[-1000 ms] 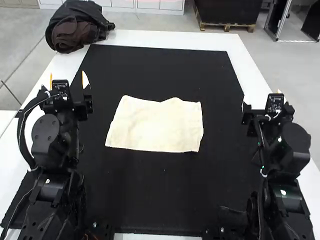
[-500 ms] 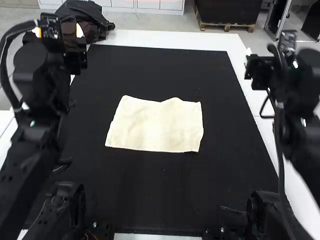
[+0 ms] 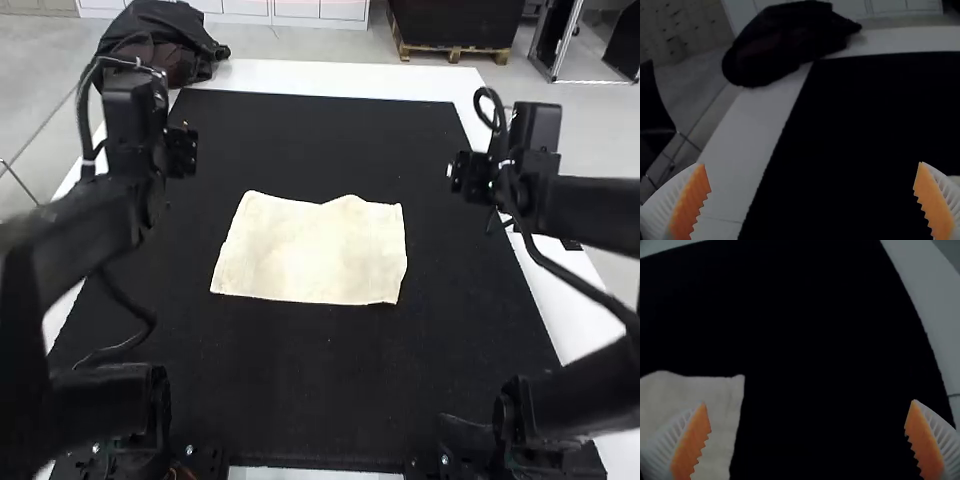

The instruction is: Fold the towel.

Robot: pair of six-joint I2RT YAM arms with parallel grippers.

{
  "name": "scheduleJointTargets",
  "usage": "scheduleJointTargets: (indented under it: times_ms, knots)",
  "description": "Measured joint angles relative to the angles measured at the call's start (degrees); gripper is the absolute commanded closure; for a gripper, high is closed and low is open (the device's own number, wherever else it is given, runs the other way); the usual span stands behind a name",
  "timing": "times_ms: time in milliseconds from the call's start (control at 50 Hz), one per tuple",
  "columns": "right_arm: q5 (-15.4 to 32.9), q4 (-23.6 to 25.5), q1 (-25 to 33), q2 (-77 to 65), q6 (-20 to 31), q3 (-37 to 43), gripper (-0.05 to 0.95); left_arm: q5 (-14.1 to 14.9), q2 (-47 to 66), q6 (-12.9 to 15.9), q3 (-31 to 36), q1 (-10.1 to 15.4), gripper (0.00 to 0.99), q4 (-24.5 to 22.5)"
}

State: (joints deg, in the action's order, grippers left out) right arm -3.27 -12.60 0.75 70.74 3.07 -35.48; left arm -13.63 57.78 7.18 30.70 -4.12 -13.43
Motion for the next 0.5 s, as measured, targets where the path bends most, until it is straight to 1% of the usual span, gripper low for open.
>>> scheduleJointTargets:
  times_ms: [120,240,280,360,500]
  knots:
    - [0.4,-2.9,0.0,3.3,-0.1,-0.4,0.0,1.7,7.3,0.0,1.5,0.0,0.038,2.4]
    - [0.7,-5.0,0.0,3.5,-0.1,-0.5,0.0,4.6,12.5,0.0,2.2,0.0,0.038,3.8]
    - [0.0,-4.9,-0.1,3.6,-0.1,-0.5,0.0,5.6,13.8,0.0,2.6,0.0,0.036,3.8]
    - [-2.0,-3.1,-0.9,4.8,-0.1,-1.0,0.0,8.0,16.5,0.0,3.9,0.0,0.036,4.4]
    - [-4.8,-0.3,-3.8,9.1,-0.3,-1.7,-0.01,11.9,22.3,-0.6,6.8,0.0,0.036,4.7]
